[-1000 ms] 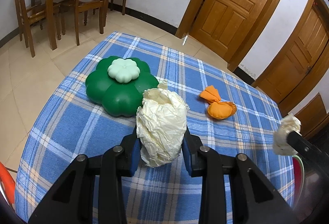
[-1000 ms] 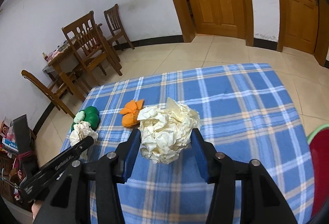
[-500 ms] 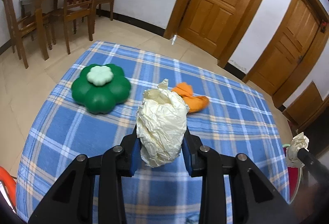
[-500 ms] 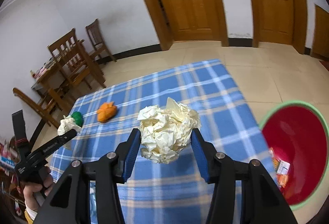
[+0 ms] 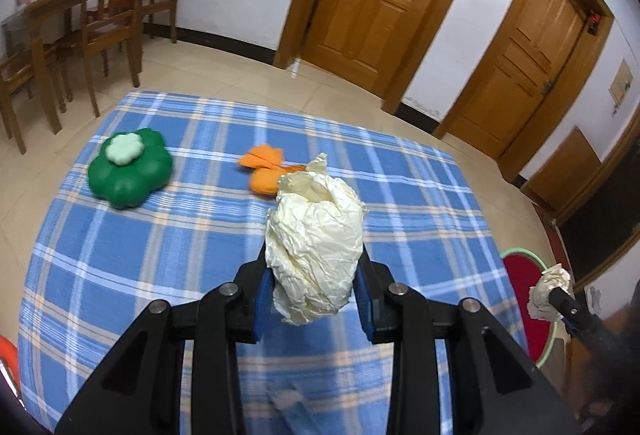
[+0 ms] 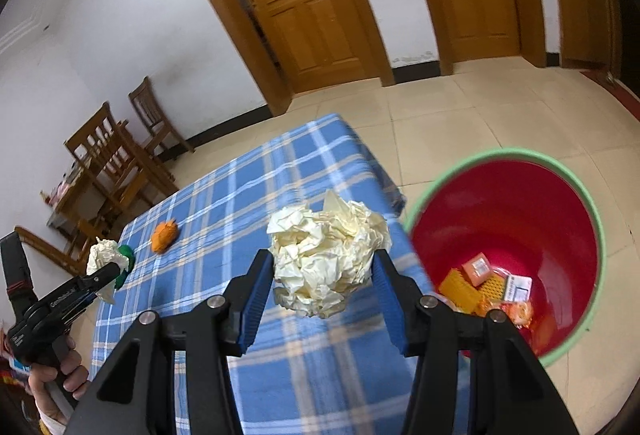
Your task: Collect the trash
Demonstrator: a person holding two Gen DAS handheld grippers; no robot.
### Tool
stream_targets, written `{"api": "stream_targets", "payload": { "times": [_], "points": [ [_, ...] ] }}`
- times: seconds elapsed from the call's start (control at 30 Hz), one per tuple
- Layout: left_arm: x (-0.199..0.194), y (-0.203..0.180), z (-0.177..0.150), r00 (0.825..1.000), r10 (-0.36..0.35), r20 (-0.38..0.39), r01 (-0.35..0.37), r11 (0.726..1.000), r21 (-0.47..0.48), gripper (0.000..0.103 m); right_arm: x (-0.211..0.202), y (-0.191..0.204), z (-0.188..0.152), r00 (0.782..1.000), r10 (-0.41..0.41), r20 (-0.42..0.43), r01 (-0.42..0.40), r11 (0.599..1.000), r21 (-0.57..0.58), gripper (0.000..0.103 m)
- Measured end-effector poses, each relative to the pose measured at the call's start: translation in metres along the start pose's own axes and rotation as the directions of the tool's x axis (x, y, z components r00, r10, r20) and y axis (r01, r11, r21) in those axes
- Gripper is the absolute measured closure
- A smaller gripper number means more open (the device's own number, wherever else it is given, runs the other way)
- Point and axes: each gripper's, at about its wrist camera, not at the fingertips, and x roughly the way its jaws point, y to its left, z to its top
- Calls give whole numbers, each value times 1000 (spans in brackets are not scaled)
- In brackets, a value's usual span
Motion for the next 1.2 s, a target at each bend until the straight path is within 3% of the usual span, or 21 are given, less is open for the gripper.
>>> {"api": "stream_targets", "payload": {
  "times": [0.67, 0.9, 1.2],
  "points": [
    [3, -100, -25, 989, -106, -101, 121, 980, 158, 68, -21, -100, -18, 996, -88, 1, 86, 976, 202, 46],
    [10, -131, -34, 984, -121, -134, 148, 965, 218, 68, -25, -128, -23, 993, -115, -5, 112, 955, 276, 44],
    [19, -173, -49, 971, -147, -186, 199, 934, 298, 68, -32, -150, -25, 991, -133, 6, 124, 939, 322, 34]
  ]
}}
